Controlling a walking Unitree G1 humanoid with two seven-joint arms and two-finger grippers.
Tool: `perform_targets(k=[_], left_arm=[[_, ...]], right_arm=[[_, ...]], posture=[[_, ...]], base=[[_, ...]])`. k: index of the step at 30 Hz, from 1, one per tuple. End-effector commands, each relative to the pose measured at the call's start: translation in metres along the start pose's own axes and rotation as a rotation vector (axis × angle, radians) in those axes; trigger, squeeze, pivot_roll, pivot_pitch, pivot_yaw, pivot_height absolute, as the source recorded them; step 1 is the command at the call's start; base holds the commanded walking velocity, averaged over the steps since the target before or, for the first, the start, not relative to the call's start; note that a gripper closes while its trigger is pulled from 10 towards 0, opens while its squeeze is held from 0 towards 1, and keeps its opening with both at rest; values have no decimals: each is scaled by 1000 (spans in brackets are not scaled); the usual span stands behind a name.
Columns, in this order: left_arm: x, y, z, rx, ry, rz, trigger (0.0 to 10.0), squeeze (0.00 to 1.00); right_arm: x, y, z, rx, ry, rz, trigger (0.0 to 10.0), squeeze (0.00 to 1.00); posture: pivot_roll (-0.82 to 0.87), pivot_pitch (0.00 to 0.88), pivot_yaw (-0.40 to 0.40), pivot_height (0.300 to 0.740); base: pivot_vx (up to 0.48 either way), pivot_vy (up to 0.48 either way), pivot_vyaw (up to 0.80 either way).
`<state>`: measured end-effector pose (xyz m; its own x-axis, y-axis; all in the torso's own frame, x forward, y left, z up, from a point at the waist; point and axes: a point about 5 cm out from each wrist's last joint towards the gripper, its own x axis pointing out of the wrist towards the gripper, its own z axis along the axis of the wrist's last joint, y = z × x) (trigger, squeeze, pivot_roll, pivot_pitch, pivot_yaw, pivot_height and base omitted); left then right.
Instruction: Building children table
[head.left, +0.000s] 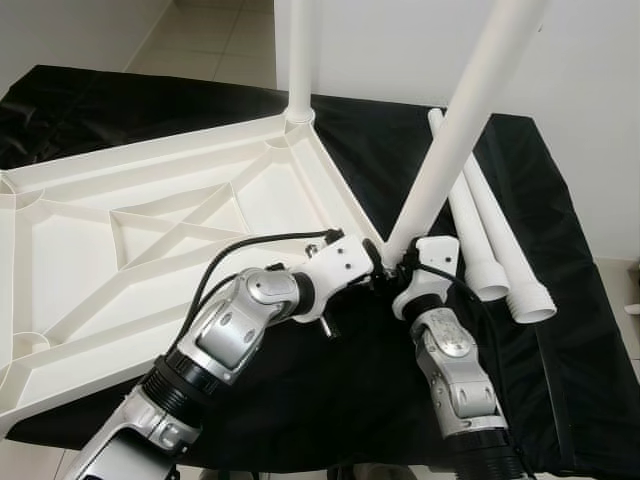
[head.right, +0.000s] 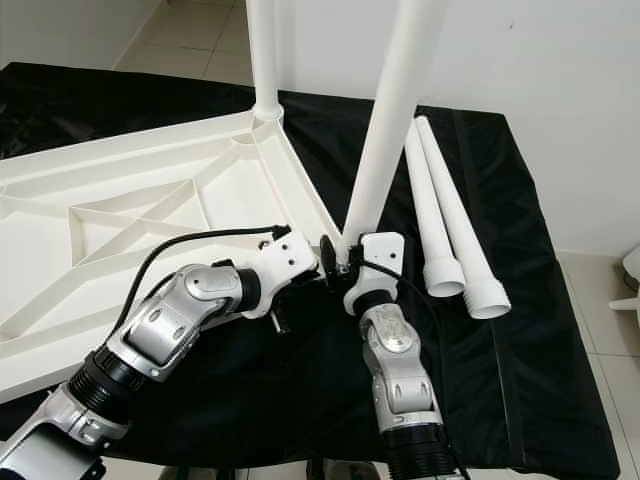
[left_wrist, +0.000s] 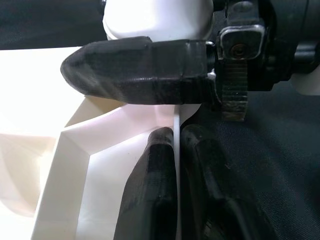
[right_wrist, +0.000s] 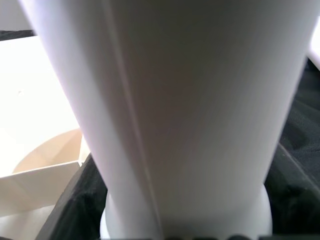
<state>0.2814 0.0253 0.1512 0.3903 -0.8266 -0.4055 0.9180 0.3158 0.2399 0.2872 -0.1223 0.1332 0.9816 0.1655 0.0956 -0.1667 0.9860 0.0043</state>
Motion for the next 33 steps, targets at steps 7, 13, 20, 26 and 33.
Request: perform_targets(k=[7, 13, 20, 26, 33], left_arm=[[8, -24, -15, -46, 47, -126, 10000, 0], [9, -24, -14, -45, 45, -127, 10000, 0], [9, -24, -13, -42, 45, -126, 10000, 0], [8, -24, -12, -38, 44, -129, 10000, 0], [7, -24, -12, -39, 42, -129, 10000, 0]], right_arm=[[-6, -15, -12, 23, 81, -100, 10000, 0], [-8, -13, -11, 43, 70, -56, 10000, 1000], [-9, -17, -4, 58, 28, 87, 10000, 0], [-10, -39, -1, 26, 20, 331, 10000, 0], [-7, -61, 1, -20, 12, 419, 10000, 0]], posture=[[24, 107, -40, 740], [21, 106, -40, 740], [17, 113, -37, 740], [16, 121, -33, 740], [23, 122, -30, 740]], base=[[0, 0, 0], [0, 0, 0], [0, 0, 0], [0, 0, 0], [0, 0, 0]])
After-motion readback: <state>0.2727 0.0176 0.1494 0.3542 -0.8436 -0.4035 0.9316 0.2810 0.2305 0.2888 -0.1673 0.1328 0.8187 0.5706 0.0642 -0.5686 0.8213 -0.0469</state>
